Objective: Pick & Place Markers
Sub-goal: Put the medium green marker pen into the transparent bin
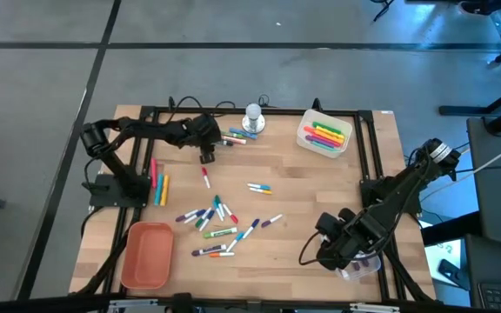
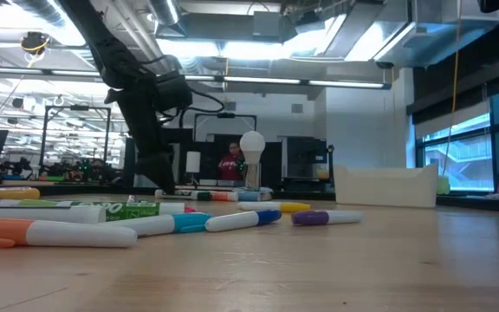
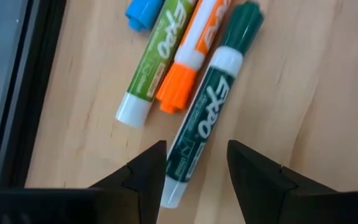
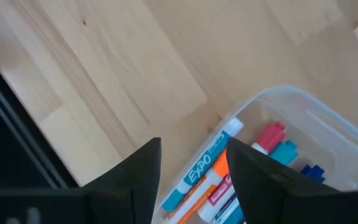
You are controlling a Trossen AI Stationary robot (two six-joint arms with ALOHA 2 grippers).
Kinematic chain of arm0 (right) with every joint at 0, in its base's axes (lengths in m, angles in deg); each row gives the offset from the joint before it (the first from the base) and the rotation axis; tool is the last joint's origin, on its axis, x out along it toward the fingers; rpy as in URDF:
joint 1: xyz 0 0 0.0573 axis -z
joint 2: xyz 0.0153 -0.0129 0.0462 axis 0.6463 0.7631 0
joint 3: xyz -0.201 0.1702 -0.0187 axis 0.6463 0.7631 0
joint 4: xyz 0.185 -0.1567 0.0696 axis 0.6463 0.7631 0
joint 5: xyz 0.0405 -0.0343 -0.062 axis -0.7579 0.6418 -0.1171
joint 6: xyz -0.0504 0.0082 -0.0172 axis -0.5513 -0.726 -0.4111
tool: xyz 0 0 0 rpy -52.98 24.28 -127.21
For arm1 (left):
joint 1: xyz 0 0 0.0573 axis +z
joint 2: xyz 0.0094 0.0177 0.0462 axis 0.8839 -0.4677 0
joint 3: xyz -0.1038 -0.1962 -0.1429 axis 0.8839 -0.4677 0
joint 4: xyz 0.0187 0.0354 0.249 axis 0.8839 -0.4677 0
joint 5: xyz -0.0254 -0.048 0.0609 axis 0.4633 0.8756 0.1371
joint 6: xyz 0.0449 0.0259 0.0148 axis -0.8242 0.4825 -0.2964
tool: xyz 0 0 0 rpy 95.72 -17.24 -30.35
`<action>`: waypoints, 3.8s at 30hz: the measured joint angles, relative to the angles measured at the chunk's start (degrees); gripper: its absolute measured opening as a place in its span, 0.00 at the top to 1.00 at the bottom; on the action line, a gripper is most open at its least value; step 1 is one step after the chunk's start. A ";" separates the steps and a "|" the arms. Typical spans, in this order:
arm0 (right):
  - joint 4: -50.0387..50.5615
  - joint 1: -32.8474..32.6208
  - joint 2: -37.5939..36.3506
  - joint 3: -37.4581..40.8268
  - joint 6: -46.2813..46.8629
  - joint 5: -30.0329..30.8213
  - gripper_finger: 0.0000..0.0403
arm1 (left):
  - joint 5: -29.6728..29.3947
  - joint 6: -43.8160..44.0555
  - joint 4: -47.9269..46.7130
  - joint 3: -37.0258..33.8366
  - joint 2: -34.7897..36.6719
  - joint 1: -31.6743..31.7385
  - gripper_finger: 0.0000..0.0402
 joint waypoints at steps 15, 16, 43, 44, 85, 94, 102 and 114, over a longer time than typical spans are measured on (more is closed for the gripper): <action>0.00 0.00 0.00 0.02 -1.24 1.49 0.55 | 6.81 -1.70 0.16 0.00 -0.01 3.15 0.59; 0.00 0.00 -0.01 0.02 -1.24 1.49 0.55 | 6.84 -1.44 -0.03 0.00 -0.01 3.32 0.59; -0.24 -1.38 -0.01 0.07 -4.22 7.55 0.55 | 12.46 14.20 -2.25 0.22 -4.27 -0.47 0.72; -0.24 -1.57 -0.01 0.07 -4.68 9.30 0.55 | 12.42 16.71 -2.25 0.20 -4.29 -0.65 0.74; -99.90 15.36 3.29 27.60 -55.78 43.47 0.55 | 3.27 37.39 54.44 1.44 -5.24 -39.01 0.82; -99.22 20.60 3.27 25.51 -53.90 40.11 0.55 | 5.70 35.09 56.75 1.55 -5.19 -39.93 0.82; -99.40 21.05 3.27 25.51 -57.62 36.34 0.55 | 5.96 31.68 57.29 1.55 -5.19 -41.39 0.82; -98.25 22.36 2.77 25.51 -63.33 29.80 0.83 | 6.32 31.51 56.58 1.50 -5.19 -41.41 0.78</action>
